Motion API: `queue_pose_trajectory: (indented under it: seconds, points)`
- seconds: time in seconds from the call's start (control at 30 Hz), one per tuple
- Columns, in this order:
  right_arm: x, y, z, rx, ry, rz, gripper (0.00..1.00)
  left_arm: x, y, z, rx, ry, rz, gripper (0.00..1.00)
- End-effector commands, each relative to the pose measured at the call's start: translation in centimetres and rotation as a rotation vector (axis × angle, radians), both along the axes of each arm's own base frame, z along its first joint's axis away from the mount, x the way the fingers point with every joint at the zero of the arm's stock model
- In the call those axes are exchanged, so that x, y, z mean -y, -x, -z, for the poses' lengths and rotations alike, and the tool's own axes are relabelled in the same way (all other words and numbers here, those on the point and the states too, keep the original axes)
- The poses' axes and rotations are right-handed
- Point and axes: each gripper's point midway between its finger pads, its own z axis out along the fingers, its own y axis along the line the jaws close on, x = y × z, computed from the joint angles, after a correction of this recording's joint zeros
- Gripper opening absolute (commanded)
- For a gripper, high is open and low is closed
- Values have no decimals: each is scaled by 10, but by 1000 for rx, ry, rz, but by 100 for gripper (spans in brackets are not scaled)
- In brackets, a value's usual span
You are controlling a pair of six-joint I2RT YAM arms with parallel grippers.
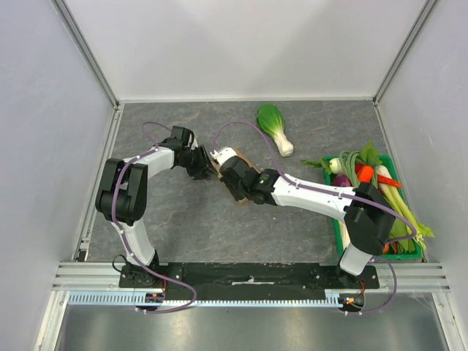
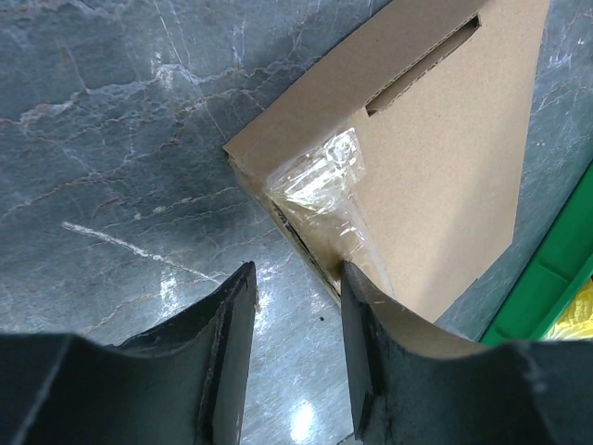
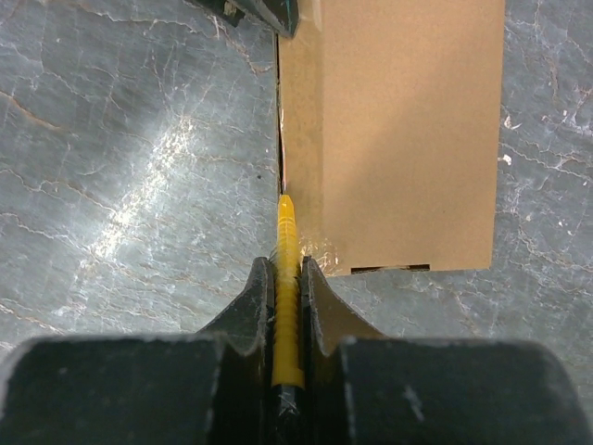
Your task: Unpack the express box
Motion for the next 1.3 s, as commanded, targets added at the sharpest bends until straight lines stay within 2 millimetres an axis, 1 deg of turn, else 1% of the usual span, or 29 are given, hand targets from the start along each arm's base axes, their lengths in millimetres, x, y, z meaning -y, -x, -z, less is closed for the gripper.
queue_pose_trajectory:
  seconds: [0.0, 0.13, 0.3, 0.43, 0.57, 0.6, 0.77, 0.9, 0.97, 1.07, 1.13, 1.17, 1.27]
  points:
    - [10, 5, -11, 25, 41, -44, 0, -20, -6, 23, -18, -111, -51, 47]
    - [7, 9, -5, 3, 42, -71, 0, -19, -5, 23, -20, -107, -48, 47]
    - [4, 19, 6, -47, 41, -102, 0, -19, -6, 23, -19, -106, -48, 47]
    - [9, 26, 9, -86, 54, -100, 0, -20, -7, 24, -25, -108, -53, 43]
    - [18, 34, 7, -116, 76, -100, 0, -20, -8, 24, -28, -117, -53, 36]
    - [19, 35, 4, -116, 78, -100, 0, -21, -8, 25, -30, -121, -53, 35]
    - [32, 40, 3, -134, 119, -98, 0, -21, -10, 26, -33, -125, -55, 34]
    - [32, 43, -1, -143, 118, -105, 0, -21, -9, 28, -36, -125, -51, 34]
    - [32, 44, 0, -145, 120, -104, 0, -21, -10, 27, -34, -125, -51, 34]
    - [32, 44, 6, -154, 128, -102, 0, -21, -9, 28, -36, -124, -50, 34]
    - [32, 45, 19, -172, 141, -102, 0, -20, -10, 27, -35, -121, -49, 34]
    - [34, 46, 30, -186, 160, -97, 0, -19, -10, 27, -35, -116, -47, 34]
    - [33, 46, 44, -202, 170, -83, 0, -19, -9, 27, -37, -114, -46, 34]
